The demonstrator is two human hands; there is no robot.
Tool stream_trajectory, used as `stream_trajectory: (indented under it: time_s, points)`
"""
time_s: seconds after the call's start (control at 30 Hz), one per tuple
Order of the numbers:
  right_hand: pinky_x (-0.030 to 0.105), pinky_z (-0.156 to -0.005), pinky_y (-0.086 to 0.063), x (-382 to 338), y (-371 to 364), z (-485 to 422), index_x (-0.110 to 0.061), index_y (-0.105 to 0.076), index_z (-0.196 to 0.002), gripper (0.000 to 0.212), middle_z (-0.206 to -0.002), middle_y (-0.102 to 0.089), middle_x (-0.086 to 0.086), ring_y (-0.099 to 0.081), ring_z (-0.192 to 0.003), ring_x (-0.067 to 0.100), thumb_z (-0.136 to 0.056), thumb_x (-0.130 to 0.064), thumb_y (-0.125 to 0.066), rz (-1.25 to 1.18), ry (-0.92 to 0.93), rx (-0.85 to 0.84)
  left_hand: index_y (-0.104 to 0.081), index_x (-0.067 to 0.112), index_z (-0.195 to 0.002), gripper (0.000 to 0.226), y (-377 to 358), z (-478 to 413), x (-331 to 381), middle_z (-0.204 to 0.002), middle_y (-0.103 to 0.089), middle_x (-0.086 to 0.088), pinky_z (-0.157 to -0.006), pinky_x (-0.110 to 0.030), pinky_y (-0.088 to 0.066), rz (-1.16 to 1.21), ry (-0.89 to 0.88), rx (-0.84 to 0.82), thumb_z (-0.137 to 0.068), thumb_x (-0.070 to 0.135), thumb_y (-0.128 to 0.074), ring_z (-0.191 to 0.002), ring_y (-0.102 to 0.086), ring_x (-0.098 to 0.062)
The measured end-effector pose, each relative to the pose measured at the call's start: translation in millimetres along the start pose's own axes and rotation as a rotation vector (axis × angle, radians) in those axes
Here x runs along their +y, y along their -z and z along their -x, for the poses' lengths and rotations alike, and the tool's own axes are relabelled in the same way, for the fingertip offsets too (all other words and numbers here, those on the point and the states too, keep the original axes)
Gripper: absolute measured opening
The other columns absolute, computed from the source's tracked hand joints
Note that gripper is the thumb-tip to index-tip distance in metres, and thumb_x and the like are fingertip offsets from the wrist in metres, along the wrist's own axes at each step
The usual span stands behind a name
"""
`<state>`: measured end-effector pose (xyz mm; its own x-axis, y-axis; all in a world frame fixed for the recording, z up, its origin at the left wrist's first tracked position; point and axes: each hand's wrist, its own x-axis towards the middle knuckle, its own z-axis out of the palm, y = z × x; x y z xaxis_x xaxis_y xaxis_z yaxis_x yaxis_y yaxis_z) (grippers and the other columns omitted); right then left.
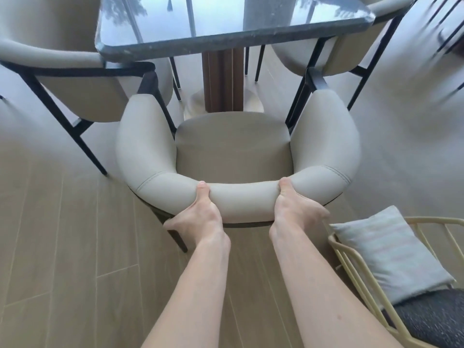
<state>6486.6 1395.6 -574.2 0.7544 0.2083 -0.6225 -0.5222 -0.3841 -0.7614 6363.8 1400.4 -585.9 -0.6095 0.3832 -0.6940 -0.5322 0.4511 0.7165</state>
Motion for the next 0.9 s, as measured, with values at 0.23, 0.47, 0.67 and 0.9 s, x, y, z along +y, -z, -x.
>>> stream_trajectory:
  time_s: [0.23,0.47,0.67,0.9]
  points:
    - [0.033,-0.075,-0.040,-1.8,-3.7,4.6,-0.006,-0.036,-0.134,0.091,-0.099,-0.058,-0.005,-0.058,-0.074,0.020,-0.072,-0.046,-0.089,0.159,0.095,0.133,-0.034,0.014,-0.126,0.091,-2.7,-2.1,-1.4,-0.103,-0.056,0.006,-0.087,-0.040,-0.052,-0.073,-0.029,0.051,-0.069,0.059,-0.089,-0.104,-0.063,-0.030]
    - [0.052,-0.131,-0.005,-31.5,24.8,10.8,-0.013,-0.012,-0.169,0.117,-0.174,-0.017,0.019,-0.015,-0.161,0.043,-0.083,-0.068,-0.070,1.079,1.238,-0.228,-0.012,0.009,-0.166,0.125,34.5,2.9,25.1,-0.173,-0.016,-0.019,-0.131,-0.049,-0.017,-0.646,-0.716,-0.038,-0.077,0.062,-0.082,-0.159,-0.022,-0.037]
    - [0.053,-0.128,-0.020,-28.3,24.1,11.1,-0.023,-0.017,-0.161,0.111,-0.154,-0.042,0.004,-0.044,-0.142,0.029,-0.078,-0.052,-0.085,1.891,1.497,-0.680,-0.018,0.028,-0.165,0.134,57.5,-20.6,70.5,-0.173,-0.018,0.005,-0.132,-0.055,0.007,-1.777,-1.237,-0.698,-0.060,0.081,-0.081,-0.165,0.000,-0.028]
    - [0.038,-0.093,-0.039,-27.0,22.7,7.0,-0.019,-0.043,-0.132,0.071,-0.116,-0.061,0.002,-0.060,-0.109,0.027,-0.075,-0.030,-0.082,1.819,1.605,-0.644,-0.046,0.029,-0.131,0.077,30.3,-14.8,67.3,-0.119,-0.055,0.007,-0.115,-0.035,-0.029,-1.862,-1.425,-0.666,-0.067,0.044,-0.087,-0.118,-0.052,-0.023]
